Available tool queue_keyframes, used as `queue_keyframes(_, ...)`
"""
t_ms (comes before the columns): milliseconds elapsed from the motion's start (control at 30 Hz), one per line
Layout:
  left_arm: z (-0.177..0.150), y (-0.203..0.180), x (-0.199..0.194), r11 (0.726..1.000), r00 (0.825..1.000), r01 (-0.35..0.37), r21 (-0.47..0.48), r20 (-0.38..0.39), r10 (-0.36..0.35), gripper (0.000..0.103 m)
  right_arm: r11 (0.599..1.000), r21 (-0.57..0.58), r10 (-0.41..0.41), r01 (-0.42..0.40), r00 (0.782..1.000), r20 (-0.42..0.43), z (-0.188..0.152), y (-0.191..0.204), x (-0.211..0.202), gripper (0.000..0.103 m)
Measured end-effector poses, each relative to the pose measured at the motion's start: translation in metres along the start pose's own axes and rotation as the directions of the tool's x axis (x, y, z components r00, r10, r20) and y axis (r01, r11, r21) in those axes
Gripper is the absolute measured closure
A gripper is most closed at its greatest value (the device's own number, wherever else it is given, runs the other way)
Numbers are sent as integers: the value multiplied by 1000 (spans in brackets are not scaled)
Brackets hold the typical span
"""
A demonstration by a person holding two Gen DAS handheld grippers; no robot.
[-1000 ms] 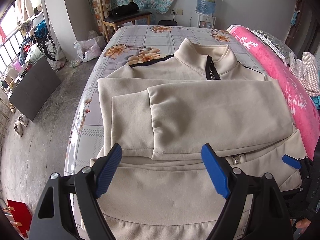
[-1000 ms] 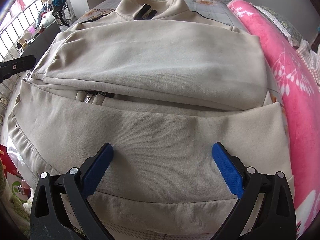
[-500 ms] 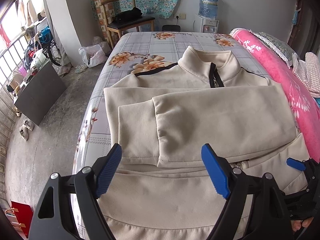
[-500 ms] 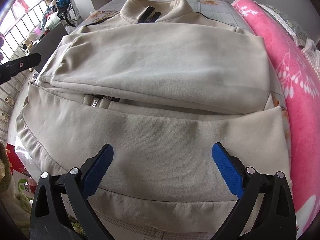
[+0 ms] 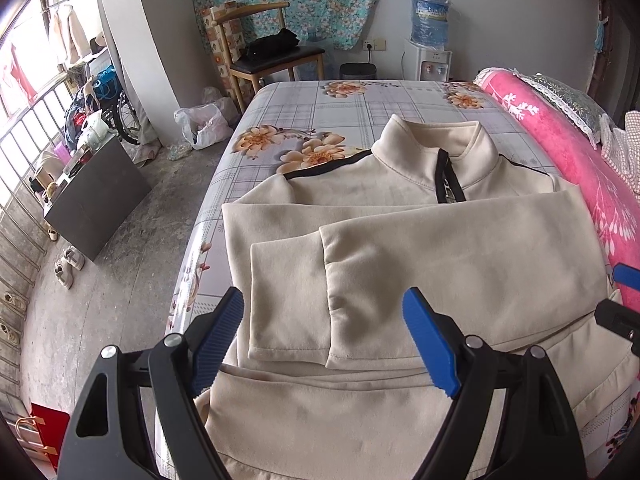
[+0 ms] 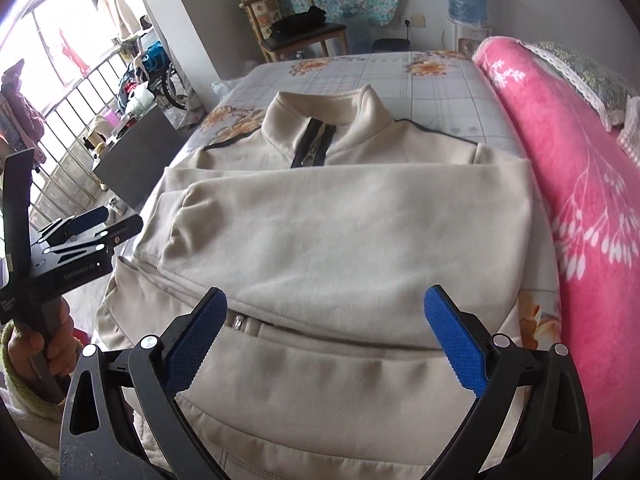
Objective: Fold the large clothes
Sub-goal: 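Move both open tools over the jacket to its collar, then grasp the collar with the left tool while the right tool grasps beside it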
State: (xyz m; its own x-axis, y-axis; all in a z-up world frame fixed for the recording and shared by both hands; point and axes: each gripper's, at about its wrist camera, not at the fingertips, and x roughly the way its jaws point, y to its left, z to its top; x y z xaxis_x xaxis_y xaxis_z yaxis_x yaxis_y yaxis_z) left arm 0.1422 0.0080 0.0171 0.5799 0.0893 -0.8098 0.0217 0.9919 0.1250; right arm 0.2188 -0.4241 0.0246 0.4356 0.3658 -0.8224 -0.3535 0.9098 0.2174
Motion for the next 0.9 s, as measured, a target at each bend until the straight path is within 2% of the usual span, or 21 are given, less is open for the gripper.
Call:
queue_keyframes(67,6,-1,4,1000,1000,28,2,6,-28,23,1000,-10,14,-14,1000,9,13,-3,1,8)
queue_keyframes(167,22,4,13,992,992,125,-14,10,-125,23,999,-22,36,-35,999,36,41,-11,4,8)
queue_keyframes(267,56,7,26,981,981,194,-13,9,-194,23,999,-13,54,-53,997,57,77,-23,11,8)
queue_keyframes(433,127,4,54,938,940,341,-55,25,-340,23,998,20,57,-58,996,66,138,-45,37,8)
queue_keyframes(500,154,-5,73,914,917,398,-79,0,-399,23,997,43,67,-69,997,48,158,-54,53,10)
queue_keyframes(533,164,-9,83,907,911,410,-95,-4,-413,23,996,50,68,-70,997,40,167,-56,62,11)
queue_keyframes(633,190,-25,119,907,911,407,-106,-29,-412,26,999,34,37,-38,999,10,193,-55,93,14)
queue_keyframes(767,205,-50,165,949,944,308,-63,-103,-313,40,1000,-4,-22,22,998,-64,214,-50,139,16)
queue_keyframes(833,206,-60,183,963,952,268,-30,-142,-270,50,997,-44,-63,59,992,-109,221,-45,161,16)
queue_keyframes(900,205,-68,197,974,960,225,8,-172,-221,54,992,-81,-112,101,983,-147,225,-42,179,16)
